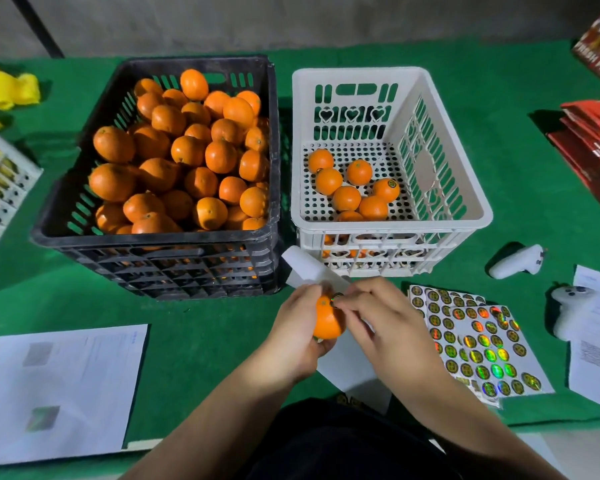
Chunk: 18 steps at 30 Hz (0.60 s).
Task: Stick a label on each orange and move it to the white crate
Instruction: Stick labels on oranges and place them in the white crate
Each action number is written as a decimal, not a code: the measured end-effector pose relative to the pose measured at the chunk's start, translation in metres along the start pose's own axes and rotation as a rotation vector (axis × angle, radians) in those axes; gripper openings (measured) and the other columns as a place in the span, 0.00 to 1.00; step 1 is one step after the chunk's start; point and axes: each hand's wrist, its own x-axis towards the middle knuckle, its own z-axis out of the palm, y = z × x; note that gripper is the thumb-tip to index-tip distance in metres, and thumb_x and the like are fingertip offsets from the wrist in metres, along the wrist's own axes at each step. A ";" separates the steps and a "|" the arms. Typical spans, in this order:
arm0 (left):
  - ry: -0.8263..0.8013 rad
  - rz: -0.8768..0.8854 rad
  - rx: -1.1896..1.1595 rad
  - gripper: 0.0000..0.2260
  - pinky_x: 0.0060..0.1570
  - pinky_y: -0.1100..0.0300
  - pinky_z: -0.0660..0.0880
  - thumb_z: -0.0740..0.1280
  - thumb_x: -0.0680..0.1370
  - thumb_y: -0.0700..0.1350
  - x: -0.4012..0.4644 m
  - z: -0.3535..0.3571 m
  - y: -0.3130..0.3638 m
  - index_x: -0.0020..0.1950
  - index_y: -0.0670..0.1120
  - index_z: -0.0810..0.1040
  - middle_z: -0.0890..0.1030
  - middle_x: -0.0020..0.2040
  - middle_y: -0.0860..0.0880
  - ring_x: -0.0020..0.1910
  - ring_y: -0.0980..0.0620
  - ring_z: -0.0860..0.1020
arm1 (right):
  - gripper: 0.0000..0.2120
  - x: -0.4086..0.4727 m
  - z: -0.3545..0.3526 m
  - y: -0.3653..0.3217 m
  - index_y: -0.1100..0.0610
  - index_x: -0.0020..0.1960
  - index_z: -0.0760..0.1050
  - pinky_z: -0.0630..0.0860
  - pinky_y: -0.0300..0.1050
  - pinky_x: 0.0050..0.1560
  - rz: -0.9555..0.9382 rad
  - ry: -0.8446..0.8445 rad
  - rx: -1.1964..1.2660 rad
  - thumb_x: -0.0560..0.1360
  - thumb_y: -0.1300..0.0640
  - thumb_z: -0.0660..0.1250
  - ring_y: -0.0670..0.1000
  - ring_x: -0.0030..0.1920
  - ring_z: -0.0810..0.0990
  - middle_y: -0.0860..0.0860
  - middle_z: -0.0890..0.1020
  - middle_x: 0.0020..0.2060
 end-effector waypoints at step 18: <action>-0.062 -0.137 -0.143 0.14 0.60 0.50 0.76 0.65 0.84 0.55 -0.013 0.004 0.011 0.58 0.45 0.80 0.84 0.46 0.42 0.47 0.45 0.81 | 0.13 -0.013 0.007 0.000 0.56 0.60 0.86 0.78 0.53 0.53 -0.088 -0.001 -0.148 0.76 0.56 0.73 0.57 0.55 0.80 0.54 0.83 0.57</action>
